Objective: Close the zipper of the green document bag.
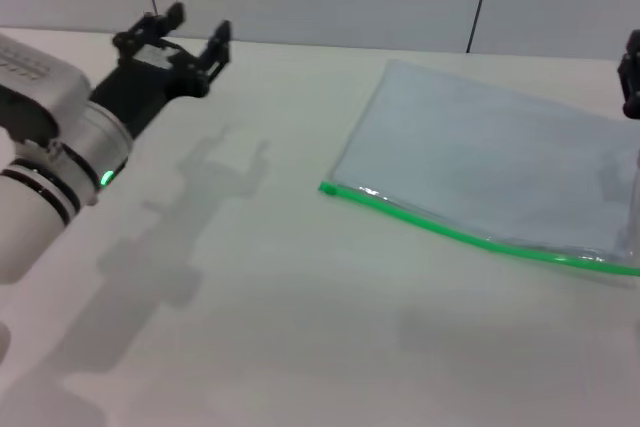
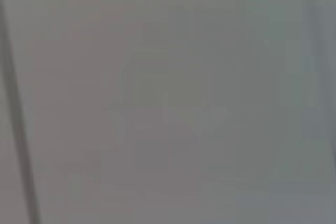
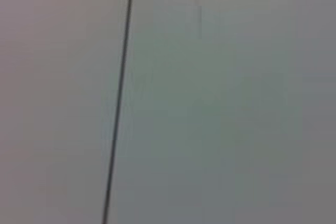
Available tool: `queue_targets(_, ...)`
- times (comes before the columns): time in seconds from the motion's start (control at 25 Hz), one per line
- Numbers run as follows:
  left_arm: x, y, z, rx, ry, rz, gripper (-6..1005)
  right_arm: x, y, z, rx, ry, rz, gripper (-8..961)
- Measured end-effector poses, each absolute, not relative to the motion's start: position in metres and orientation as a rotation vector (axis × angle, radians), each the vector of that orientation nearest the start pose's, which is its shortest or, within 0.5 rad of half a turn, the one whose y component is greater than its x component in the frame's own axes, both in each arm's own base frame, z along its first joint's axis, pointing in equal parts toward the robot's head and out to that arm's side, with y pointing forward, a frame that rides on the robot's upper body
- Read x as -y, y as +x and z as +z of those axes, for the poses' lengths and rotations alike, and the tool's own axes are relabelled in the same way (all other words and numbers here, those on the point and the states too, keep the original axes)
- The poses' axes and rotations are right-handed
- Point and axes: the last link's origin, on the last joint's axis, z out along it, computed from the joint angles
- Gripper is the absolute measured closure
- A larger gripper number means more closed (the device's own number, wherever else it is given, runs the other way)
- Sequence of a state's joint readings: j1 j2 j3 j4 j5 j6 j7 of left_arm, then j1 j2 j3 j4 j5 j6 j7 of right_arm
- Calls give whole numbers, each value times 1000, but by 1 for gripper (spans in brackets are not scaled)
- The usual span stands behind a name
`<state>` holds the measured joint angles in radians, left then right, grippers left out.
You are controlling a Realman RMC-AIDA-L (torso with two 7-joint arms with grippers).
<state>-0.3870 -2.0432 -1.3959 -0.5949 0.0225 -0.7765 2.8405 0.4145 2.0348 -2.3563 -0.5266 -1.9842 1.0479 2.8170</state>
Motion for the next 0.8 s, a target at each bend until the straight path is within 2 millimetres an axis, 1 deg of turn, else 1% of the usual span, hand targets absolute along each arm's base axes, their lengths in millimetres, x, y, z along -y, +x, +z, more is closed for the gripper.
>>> queue_targets(0.12,-384,-274,-6,472,-1793,-719,384,-356,291,-15,-467,-1479,584,399)
queue_targets(0.24,-385,-280,-6,494,-1776,-716,384,-356,294,-12,-476,-1459,580,400)
queue_targets(0.56,-390,-282,3,550,-1700,-758,384,-365,284,-9,-382,-1463,535,403)
queue_targets(0.8,-395,-281,2,558,-1699,-755,384,-369,283,-7,-408,-1447,543,403)
